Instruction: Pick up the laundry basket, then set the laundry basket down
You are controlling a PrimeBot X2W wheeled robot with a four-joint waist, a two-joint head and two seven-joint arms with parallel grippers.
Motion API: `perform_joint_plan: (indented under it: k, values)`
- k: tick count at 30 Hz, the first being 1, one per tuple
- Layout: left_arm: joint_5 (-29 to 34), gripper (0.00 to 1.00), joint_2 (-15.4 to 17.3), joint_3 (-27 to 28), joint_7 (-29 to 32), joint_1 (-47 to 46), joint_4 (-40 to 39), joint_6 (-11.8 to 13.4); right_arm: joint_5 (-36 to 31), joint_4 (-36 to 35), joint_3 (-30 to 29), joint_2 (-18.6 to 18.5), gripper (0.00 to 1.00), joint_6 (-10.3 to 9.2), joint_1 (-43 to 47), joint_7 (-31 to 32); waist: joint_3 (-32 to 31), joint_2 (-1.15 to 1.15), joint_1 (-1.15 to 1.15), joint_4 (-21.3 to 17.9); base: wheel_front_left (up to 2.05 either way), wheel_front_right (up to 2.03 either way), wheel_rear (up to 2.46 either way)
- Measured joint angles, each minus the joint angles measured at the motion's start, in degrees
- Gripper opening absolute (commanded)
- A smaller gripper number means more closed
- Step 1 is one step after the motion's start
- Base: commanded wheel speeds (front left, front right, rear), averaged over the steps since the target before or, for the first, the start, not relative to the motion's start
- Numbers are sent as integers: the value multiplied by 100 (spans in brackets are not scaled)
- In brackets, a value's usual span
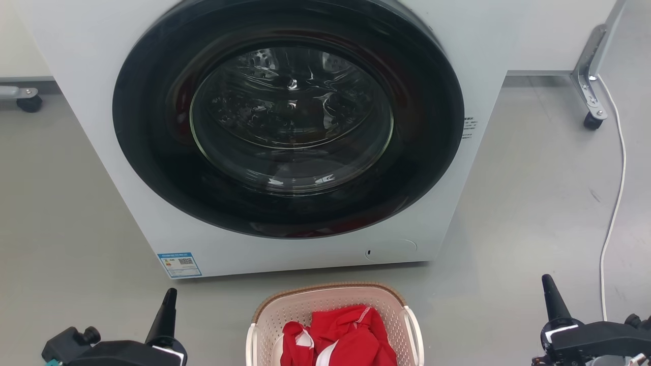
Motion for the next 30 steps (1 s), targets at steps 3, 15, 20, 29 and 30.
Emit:
perform_joint_plan:
  k: [3, 15, 20, 29, 30]
  values:
    - [-214, 0, -20, 46, 40, -18, 43, -51, 210, 27, -70, 25, 0, 49, -2, 51, -5, 0, 0, -1, 0, 0, 0]
    - [-1146, 0, -58, 250, 98, -144, 238, -215, 1136, 129, -339, 108, 0, 229, -14, 204, -26, 0, 0, -7, 0, 0, 0]
    - [-1527, 0, -77, 345, 147, -172, 333, -303, 1516, 169, -453, 151, 0, 292, -32, 258, -34, 0, 0, -9, 0, 0, 0]
    - [-2555, 0, -125, 570, 226, -337, 553, -499, 2506, 290, -749, 236, 0, 493, -101, 415, -56, 0, 0, -15, 0, 0, 0]
    - [-2615, 0, -127, 584, 245, -355, 560, -503, 2581, 296, -769, 241, 0, 499, -111, 442, -58, 0, 0, -16, 0, 0, 0]
